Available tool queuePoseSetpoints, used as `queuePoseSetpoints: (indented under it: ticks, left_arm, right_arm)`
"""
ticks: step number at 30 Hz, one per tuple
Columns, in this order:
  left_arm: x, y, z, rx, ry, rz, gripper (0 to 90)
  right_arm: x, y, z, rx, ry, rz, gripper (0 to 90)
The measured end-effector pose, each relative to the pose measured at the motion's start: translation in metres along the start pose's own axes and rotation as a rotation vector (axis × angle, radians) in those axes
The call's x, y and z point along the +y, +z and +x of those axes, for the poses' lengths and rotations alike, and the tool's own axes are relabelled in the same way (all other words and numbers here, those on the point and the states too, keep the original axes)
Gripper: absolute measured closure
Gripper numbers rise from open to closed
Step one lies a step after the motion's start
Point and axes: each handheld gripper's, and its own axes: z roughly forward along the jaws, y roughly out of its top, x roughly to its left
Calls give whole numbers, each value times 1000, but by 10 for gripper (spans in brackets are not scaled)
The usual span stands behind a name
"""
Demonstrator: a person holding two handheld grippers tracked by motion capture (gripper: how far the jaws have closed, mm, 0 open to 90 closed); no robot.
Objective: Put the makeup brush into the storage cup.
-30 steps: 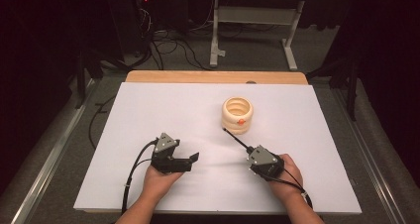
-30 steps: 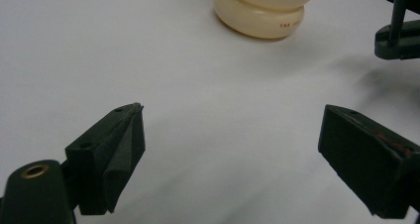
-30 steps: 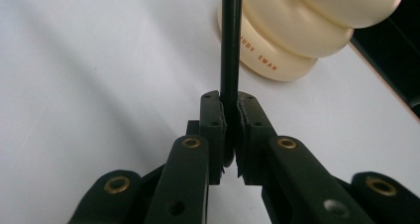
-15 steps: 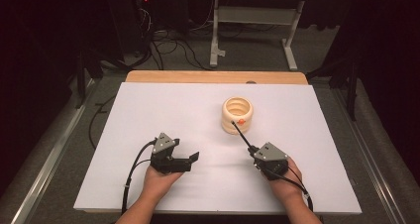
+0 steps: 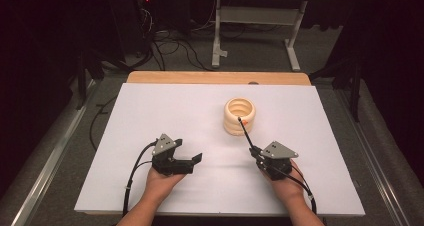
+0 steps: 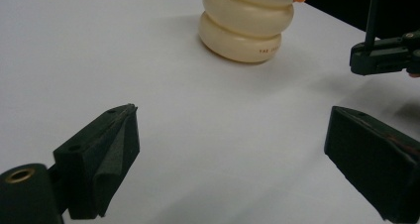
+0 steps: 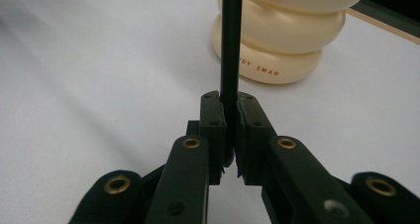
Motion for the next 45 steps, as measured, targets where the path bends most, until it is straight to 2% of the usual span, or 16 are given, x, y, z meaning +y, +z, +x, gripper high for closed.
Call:
queuePoseSetpoints:
  ticks: [2,6,15,23,26,28,29,30,38,45]
  left_arm:
    - [0,0,0,-6,-3,-6,55]
    - [1,0,0,16,-4,-10,6]
    - [1,1,-2,7,2,-12,4]
    - [3,-1,-4,0,2,-33,14]
    - [7,0,-7,-6,8,-34,14]
    - [10,0,-10,-7,19,-35,14]
    - [13,0,-12,-8,30,-31,14]
    - [15,0,-13,-13,33,-28,14]
    - [26,11,-26,-47,45,-28,16]
    - [27,18,-32,-72,36,-38,16]
  right_arm:
    - [0,0,1,3,3,-3,863]
    - [1,0,0,13,21,-11,863]
    - [3,1,2,21,19,-16,863]
    - [5,4,6,35,14,-23,863]
    - [6,5,7,43,15,-34,863]
    - [7,7,7,46,20,-18,863]
    - [8,8,7,43,5,-12,863]
    - [9,9,7,39,-10,-11,863]
    - [19,11,3,37,8,-21,863]
    - [26,16,11,56,-1,-38,863]
